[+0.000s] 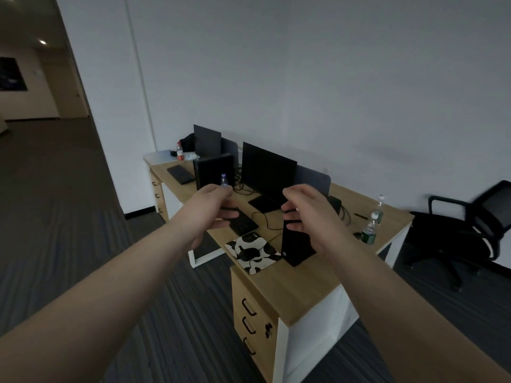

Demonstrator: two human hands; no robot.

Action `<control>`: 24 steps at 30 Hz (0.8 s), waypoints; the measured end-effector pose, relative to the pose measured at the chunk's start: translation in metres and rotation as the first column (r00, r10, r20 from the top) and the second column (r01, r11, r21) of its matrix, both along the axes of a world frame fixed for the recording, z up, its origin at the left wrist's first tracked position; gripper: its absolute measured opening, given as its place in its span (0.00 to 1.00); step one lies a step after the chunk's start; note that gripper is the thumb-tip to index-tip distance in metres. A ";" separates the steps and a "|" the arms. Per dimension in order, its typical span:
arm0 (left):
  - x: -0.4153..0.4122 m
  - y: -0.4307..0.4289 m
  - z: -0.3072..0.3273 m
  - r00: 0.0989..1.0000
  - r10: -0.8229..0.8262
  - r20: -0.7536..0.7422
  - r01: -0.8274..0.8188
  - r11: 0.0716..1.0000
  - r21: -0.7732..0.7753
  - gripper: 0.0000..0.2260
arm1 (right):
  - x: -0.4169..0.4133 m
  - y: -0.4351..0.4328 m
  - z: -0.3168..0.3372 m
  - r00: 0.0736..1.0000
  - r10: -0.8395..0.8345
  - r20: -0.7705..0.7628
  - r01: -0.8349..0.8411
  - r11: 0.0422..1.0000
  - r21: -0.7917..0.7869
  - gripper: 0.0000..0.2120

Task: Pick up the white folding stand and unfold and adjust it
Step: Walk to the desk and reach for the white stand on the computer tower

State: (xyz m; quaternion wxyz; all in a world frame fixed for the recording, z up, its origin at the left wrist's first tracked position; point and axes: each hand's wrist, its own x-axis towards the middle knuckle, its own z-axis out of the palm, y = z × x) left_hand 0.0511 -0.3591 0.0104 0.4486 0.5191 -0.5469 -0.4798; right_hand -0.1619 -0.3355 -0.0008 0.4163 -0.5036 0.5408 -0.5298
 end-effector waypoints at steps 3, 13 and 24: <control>-0.002 -0.048 0.013 1.000 0.027 0.010 -0.027 0.999 -0.033 0.14 | -0.002 -0.057 0.009 0.999 0.031 0.014 -0.031 0.999 -0.031 0.06; 0.017 -0.165 -0.008 0.992 0.123 0.012 -0.123 0.992 0.020 0.15 | 0.015 -0.199 -0.001 0.995 0.100 0.004 -0.100 0.995 -0.005 0.05; 0.058 -0.297 -0.015 1.000 0.013 -0.003 -0.013 1.000 0.014 0.13 | 0.060 -0.309 -0.013 0.999 -0.001 -0.048 0.001 1.000 0.000 0.04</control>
